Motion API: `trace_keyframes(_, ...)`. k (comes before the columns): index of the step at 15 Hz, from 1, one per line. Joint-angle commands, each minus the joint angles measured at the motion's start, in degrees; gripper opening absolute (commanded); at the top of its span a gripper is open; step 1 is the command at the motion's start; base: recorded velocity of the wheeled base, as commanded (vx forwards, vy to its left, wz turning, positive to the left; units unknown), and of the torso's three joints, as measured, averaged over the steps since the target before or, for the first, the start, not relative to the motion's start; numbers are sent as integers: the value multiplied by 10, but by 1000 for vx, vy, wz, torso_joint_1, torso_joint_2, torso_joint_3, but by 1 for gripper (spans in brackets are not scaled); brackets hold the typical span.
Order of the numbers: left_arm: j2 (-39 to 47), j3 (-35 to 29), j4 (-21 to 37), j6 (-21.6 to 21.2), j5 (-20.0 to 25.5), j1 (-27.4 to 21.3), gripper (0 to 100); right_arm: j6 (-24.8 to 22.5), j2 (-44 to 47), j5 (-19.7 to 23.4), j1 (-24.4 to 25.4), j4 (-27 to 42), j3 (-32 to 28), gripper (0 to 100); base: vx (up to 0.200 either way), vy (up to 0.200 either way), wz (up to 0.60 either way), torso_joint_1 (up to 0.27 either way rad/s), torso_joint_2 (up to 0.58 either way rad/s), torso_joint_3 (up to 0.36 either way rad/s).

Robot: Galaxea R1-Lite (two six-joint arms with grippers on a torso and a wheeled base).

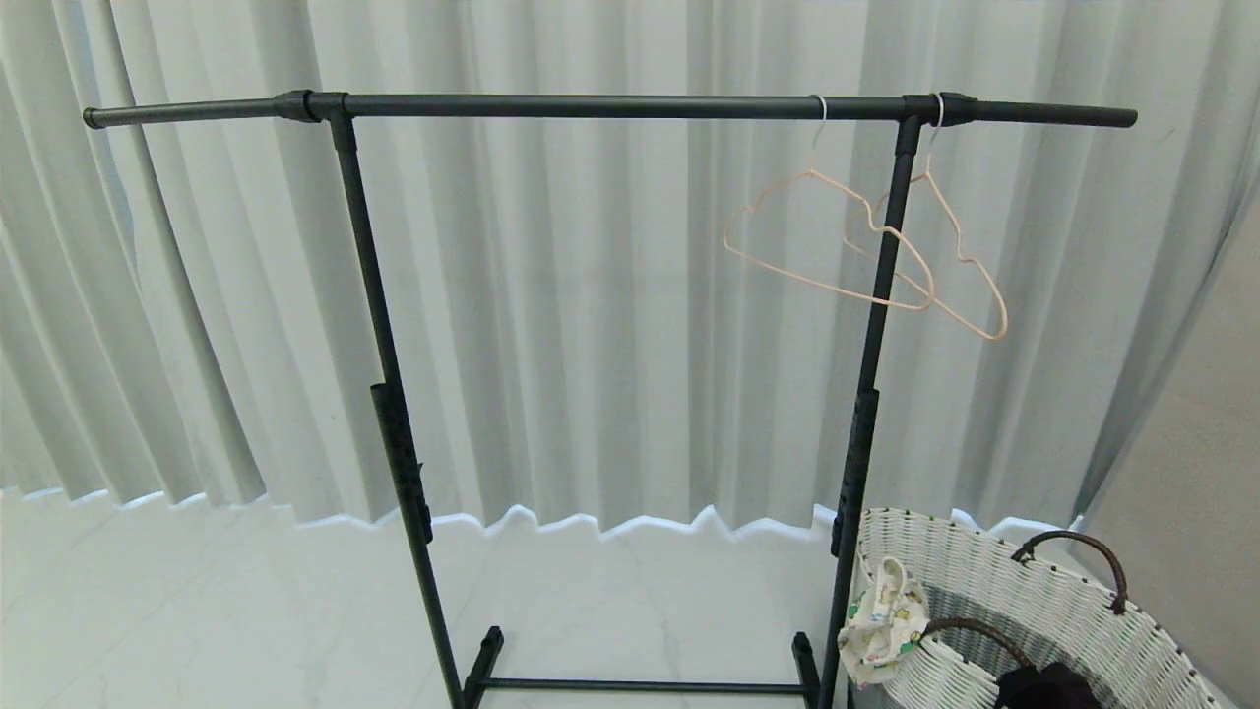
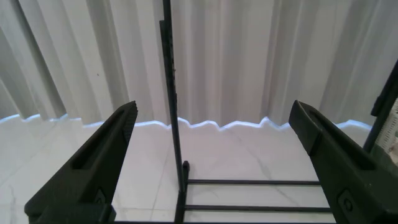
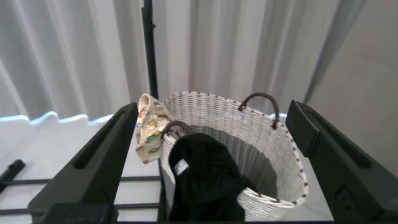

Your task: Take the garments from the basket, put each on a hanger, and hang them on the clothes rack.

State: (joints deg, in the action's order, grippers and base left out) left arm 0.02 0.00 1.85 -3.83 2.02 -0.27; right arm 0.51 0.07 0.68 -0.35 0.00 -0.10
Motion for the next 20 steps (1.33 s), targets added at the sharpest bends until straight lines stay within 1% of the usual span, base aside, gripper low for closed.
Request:
trace_keyframes(1, 1, 0, 0, 0, 0, 0, 100, 2, 0, 0, 0, 0, 0, 100, 0, 0, 0, 0, 0, 0)
trace_keyframes(4, 0, 0, 0, 0, 0, 0, 100, 3, 0, 0, 0, 0, 1, 100, 200, 0, 0, 1, 2, 4)
trace_keyframes(7, 0, 0, 0, 7, -1, 0, 100, 0, 0, 1, 1, 0, 0, 100, 0, 0, 0, 0, 0, 0)
trace_keyframes(12, 0, 0, 0, 7, -1, 0, 100, -4, 0, 1, 1, 0, 0, 100, 0, 0, 0, 0, 0, 0)
trace_keyframes(13, 0, 0, 0, 8, -1, 0, 100, -14, 0, 3, 1, 0, 0, 100, 0, 0, 0, 0, 0, 0)
trace_keyframes(15, 0, 0, 0, 8, -1, 0, 100, -51, 0, 3, 1, 0, 1, 100, 0, 0, 0, 0, 0, 0)
trace_keyframes(17, 0, 0, 0, 8, -1, 0, 100, -49, 6, 3, 3, 0, 0, 100, 0, 0, 0, 0, 0, 0)
trace_keyframes(20, 0, 0, 0, 8, -1, 0, 100, -64, 0, 2, 3, -1, 0, 100, 0, 0, 0, 0, 0, 0)
